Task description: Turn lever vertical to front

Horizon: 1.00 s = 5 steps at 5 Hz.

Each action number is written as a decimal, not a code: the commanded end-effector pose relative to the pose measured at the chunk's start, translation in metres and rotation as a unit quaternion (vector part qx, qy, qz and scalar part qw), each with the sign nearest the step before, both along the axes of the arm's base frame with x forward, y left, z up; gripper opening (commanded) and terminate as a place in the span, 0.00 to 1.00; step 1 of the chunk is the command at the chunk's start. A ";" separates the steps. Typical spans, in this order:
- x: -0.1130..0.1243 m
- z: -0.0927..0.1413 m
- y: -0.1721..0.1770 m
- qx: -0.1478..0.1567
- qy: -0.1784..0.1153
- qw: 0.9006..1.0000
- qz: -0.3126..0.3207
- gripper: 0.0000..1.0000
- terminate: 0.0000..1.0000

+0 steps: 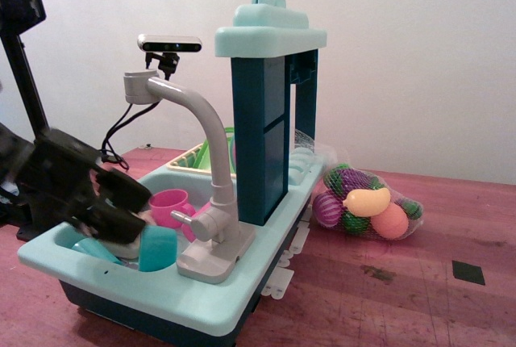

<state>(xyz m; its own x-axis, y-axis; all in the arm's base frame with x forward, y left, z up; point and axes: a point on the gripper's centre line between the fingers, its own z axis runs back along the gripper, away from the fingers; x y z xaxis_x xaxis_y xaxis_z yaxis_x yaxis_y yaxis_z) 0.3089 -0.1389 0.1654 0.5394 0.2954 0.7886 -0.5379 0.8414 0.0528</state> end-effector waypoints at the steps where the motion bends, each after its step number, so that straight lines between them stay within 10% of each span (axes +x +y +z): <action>1: -0.032 0.033 0.005 -0.005 -0.019 1.000 0.011 1.00 0.00; 5: -0.048 0.040 0.002 -0.008 -0.019 1.000 0.008 1.00 0.00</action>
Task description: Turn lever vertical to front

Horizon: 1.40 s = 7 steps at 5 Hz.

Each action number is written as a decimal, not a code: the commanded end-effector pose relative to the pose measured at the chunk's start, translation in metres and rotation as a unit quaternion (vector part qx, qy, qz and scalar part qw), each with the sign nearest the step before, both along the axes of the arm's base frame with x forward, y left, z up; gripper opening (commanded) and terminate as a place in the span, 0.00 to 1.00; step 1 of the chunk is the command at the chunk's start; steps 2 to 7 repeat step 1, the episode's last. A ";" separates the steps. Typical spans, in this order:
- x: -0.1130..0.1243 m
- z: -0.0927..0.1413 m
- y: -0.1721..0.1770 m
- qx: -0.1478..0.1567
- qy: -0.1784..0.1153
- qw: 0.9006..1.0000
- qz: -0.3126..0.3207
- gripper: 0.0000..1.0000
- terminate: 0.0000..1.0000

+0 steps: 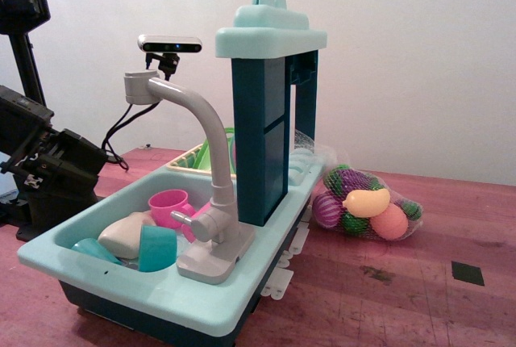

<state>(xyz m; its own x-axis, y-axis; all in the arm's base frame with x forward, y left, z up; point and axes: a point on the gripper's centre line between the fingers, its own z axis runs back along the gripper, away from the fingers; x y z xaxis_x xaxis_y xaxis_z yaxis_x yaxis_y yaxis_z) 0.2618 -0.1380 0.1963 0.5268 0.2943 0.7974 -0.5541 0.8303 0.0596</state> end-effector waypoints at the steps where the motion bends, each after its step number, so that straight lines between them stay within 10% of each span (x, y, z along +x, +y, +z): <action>1: -0.001 0.009 0.001 -0.015 -0.015 1.000 -0.001 1.00 1.00; 7: -0.001 0.009 0.001 -0.015 -0.015 1.000 -0.001 1.00 1.00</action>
